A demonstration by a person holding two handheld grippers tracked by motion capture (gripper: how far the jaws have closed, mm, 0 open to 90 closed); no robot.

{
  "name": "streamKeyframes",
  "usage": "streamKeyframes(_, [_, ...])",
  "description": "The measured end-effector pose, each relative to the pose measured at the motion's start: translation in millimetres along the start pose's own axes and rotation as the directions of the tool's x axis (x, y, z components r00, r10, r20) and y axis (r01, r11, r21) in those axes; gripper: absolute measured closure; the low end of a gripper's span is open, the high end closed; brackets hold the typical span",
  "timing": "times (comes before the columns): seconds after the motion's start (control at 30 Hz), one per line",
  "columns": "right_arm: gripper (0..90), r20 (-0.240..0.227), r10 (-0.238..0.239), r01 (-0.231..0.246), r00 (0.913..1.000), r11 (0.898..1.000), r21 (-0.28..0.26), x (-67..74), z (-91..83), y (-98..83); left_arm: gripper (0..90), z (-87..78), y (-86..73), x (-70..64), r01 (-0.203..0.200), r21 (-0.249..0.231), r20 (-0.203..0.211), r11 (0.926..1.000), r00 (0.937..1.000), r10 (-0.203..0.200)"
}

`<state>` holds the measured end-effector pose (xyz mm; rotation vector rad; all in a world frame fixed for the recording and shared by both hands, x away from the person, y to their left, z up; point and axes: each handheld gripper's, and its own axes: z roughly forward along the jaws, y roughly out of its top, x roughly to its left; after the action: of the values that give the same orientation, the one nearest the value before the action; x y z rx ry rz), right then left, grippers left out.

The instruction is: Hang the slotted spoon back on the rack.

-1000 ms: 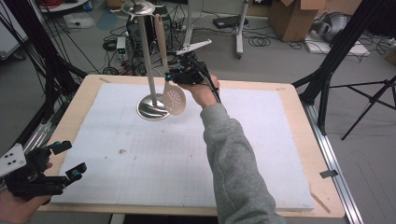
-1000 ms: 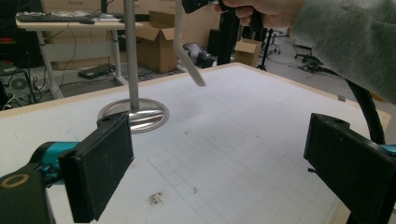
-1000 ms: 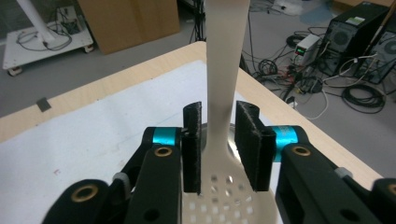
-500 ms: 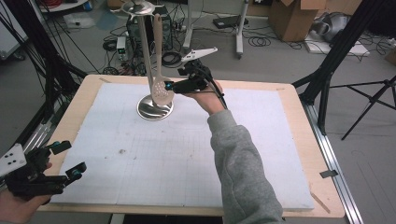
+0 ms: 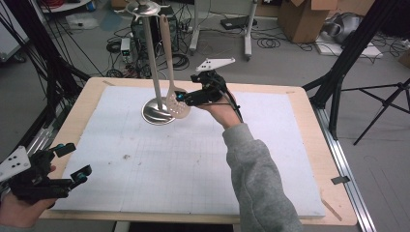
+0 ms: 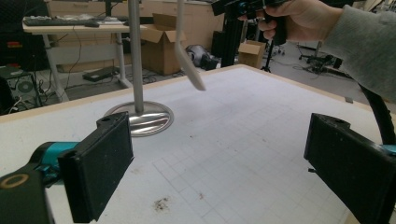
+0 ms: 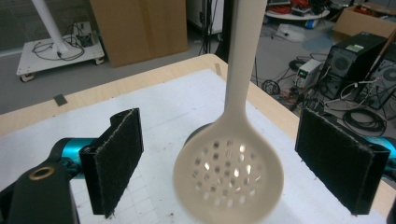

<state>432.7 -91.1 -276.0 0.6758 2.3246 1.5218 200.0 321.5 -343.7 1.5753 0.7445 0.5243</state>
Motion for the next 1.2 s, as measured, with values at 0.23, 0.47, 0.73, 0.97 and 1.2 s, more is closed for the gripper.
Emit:
streamKeyframes(0.23, [14.1, -0.022, -0.027, 0.028, 0.9994, 1.0, 0.014, 9.6, -12.2, -18.2, 8.3, 4.8, -1.9, 1.8, 0.007, 0.009, 0.0, 0.9999, 1.0, -0.007])
streamKeyframes(0.47, [14.0, -0.056, -0.058, 0.057, 0.9968, 0.998, -0.02, 18.4, -30.2, -27.9, 8.3, 10.6, 0.3, 4.5, 0.01, -0.001, 0.008, 1.0, 0.9999, -0.01])
streamKeyframes(0.73, [14.0, -0.042, -0.034, 0.031, 0.9986, 0.998, -0.062, 20.9, -52.8, -43.4, 8.3, 21.7, 1.9, 5.9, -0.009, -0.023, 0.012, 0.9997, 0.9999, 0.01])
streamKeyframes(0.97, [14.0, -0.037, 0.004, -0.007, 0.9993, 0.996, -0.09, 20.8, -70.1, -58.4, 8.3, 32.7, 0.9, 6.7, -0.001, -0.018, 0.028, 0.9998, 0.9996, 0.001])
streamKeyframes(1.2, [14.0, -0.026, 0.029, -0.031, 0.9992, 0.995, -0.097, 15.2, -83.9, -73.6, 8.3, 35.1, 0.5, 7.0, -0.003, -0.015, 0.03, 0.9999, 0.9996, 0.003])
